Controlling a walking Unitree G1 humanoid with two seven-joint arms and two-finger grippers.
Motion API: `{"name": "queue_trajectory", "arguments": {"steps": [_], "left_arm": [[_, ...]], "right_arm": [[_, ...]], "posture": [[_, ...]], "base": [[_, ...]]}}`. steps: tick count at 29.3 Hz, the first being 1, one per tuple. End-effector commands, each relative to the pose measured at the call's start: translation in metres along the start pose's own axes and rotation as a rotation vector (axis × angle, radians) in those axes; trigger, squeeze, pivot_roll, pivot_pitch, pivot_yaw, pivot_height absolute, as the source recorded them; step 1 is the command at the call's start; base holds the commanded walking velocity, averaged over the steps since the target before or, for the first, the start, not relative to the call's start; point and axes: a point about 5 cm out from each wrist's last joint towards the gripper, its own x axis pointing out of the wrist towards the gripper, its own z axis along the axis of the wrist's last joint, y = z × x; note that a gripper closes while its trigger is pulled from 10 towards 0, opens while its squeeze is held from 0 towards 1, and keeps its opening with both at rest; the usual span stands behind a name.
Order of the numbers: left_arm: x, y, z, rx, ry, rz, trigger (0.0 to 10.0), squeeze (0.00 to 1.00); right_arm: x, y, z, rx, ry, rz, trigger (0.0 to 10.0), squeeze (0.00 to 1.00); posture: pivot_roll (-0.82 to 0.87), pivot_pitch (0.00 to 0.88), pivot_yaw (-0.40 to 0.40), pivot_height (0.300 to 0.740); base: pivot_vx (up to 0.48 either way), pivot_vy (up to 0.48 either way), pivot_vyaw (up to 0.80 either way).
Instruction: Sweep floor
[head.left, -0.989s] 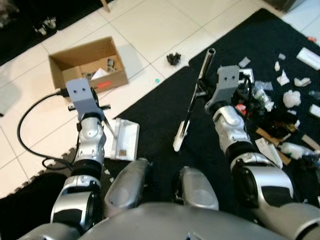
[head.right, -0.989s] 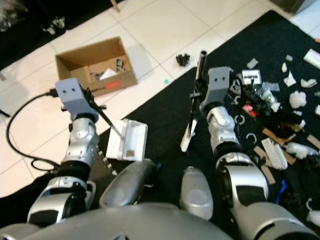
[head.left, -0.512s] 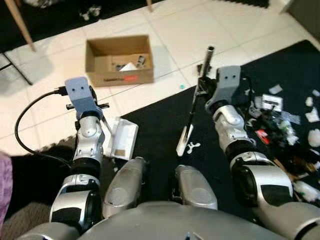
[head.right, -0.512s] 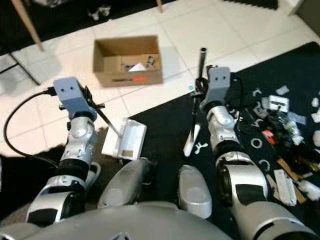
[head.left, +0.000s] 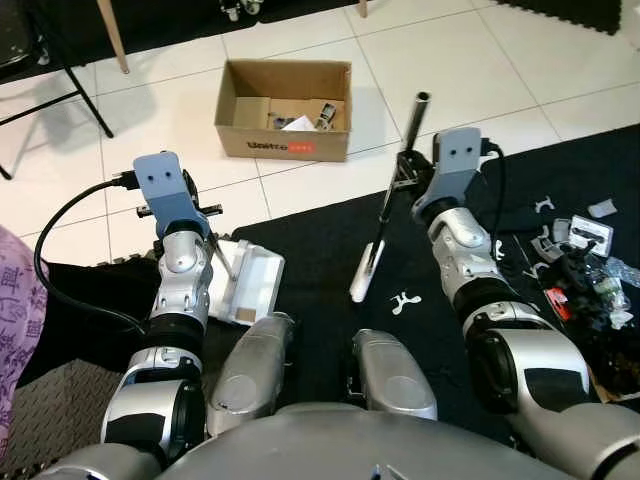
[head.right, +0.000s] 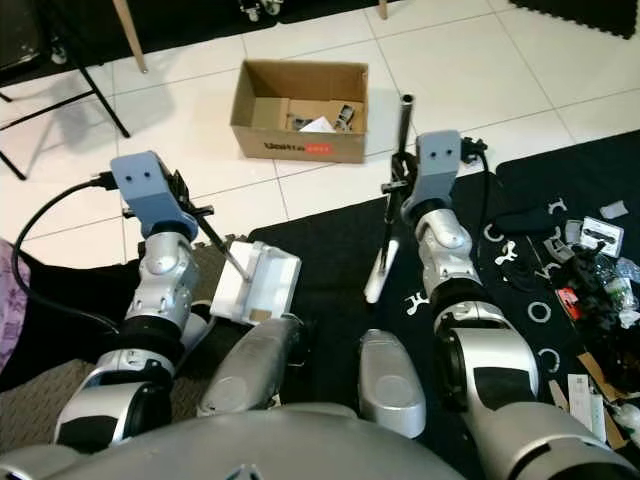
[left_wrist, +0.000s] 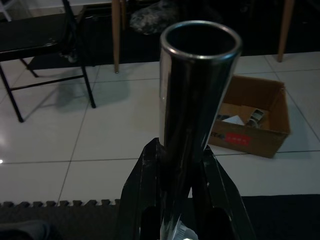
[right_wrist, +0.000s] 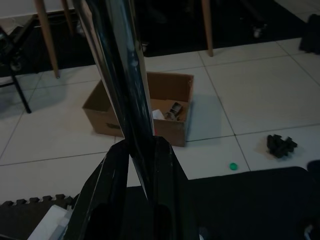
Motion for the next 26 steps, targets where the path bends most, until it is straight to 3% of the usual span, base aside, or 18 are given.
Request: {"name": "queue_trajectory", "arguments": {"steps": [1, 9, 10, 14, 22, 26], "left_arm": [[0.004, -0.003, 0.011, 0.006, -0.044, -0.008, 10.0, 0.00], [0.014, 0.001, 0.037, 0.024, -0.127, -0.005, 10.0, 0.00], [0.017, 0.002, 0.049, 0.038, -0.166, -0.010, 10.0, 0.00], [0.019, 0.000, 0.063, 0.057, -0.221, -0.020, 10.0, 0.00], [0.020, -0.010, 0.062, 0.091, -0.232, -0.062, 10.0, 0.00], [0.018, -0.026, 0.064, 0.093, -0.244, -0.110, 10.0, 0.00]], "right_arm": [[0.002, 0.004, 0.005, -0.026, -0.022, 0.027, 10.0, 0.00], [0.008, 0.010, 0.022, -0.051, -0.095, 0.075, 10.0, 0.00], [0.010, 0.010, 0.030, -0.070, -0.125, 0.091, 10.0, 0.00], [0.013, 0.005, 0.046, -0.098, -0.177, 0.082, 10.0, 0.00], [0.016, 0.001, 0.058, -0.104, -0.212, 0.059, 10.0, 0.00], [0.018, -0.006, 0.072, -0.104, -0.255, 0.027, 10.0, 0.00]], "posture": [[-0.01, 0.008, 0.011, 0.740], [-0.01, 0.015, 0.010, 0.740], [-0.01, 0.017, 0.011, 0.740], [-0.02, 0.023, 0.014, 0.740], [-0.02, 0.022, 0.011, 0.740], [-0.02, 0.020, 0.011, 0.740]], "base": [[0.000, 0.000, 0.00], [0.000, 0.000, 0.00], [0.000, 0.000, 0.00], [0.000, 0.000, 0.00], [0.000, 0.000, 0.00], [0.000, 0.000, 0.00]]}}
